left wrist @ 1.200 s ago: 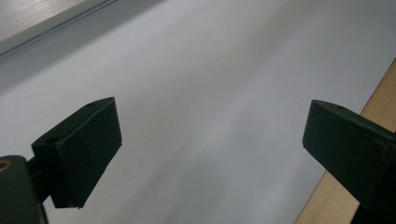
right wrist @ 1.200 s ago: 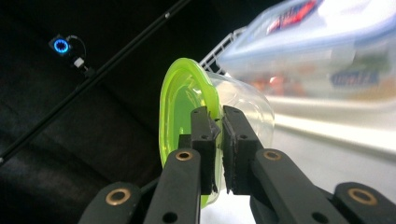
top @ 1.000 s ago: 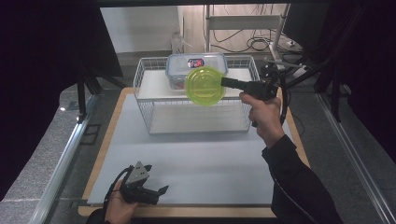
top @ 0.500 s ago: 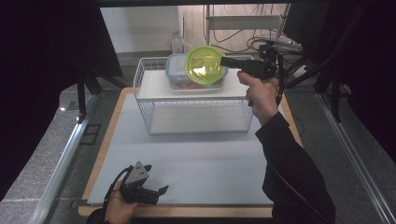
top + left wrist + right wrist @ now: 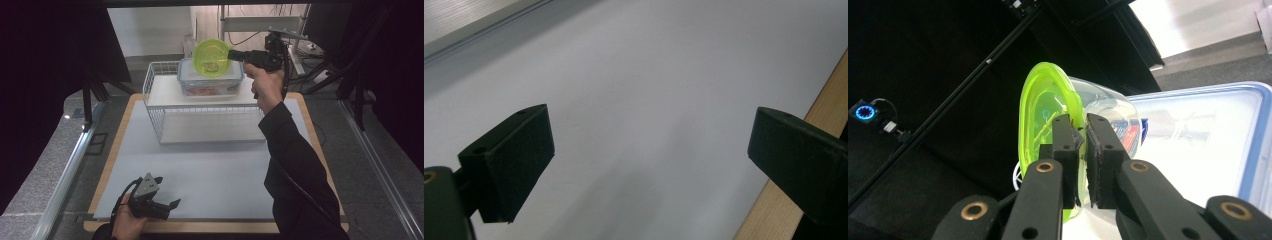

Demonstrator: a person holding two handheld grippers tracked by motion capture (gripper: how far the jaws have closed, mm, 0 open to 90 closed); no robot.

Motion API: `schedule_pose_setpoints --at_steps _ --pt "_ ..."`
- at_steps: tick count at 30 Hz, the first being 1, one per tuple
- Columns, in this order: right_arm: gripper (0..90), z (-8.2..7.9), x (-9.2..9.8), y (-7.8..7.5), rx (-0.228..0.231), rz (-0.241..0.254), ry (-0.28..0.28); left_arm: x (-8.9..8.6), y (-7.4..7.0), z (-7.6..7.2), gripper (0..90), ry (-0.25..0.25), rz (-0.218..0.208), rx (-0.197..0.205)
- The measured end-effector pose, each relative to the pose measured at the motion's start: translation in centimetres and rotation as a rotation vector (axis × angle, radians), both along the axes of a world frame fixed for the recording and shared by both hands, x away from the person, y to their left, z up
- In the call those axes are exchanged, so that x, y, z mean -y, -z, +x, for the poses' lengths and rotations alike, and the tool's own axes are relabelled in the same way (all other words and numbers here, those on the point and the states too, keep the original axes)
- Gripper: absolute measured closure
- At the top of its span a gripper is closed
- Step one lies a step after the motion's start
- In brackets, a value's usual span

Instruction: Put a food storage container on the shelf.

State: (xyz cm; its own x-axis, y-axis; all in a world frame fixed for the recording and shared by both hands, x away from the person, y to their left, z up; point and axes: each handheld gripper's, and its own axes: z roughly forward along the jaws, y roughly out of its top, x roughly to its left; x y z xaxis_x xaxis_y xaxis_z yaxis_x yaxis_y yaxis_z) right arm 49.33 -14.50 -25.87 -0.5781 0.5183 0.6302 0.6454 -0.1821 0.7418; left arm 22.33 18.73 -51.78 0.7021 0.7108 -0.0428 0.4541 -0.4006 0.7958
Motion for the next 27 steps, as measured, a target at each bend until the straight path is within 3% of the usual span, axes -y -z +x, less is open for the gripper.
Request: schedule_pose_setpoints --at_steps 7,16,20,27 --pt "83.4 1.8 -0.7 0.1 -0.059 0.038 0.023 0.0 0.0 0.0 4.6 0.006 -0.001 -0.001" --pt "79.3 2.4 -1.0 0.3 -0.049 0.042 0.083 0.1 0.1 0.0 4.7 0.010 -0.003 -0.006" --pt "71.3 2.5 -1.1 0.5 -0.051 0.037 0.094 0.1 0.1 0.0 4.7 0.011 -0.001 -0.008" --pt "72.0 2.5 -1.4 0.8 -0.065 0.045 0.088 0.1 0.1 0.0 4.7 0.014 0.003 -0.013"
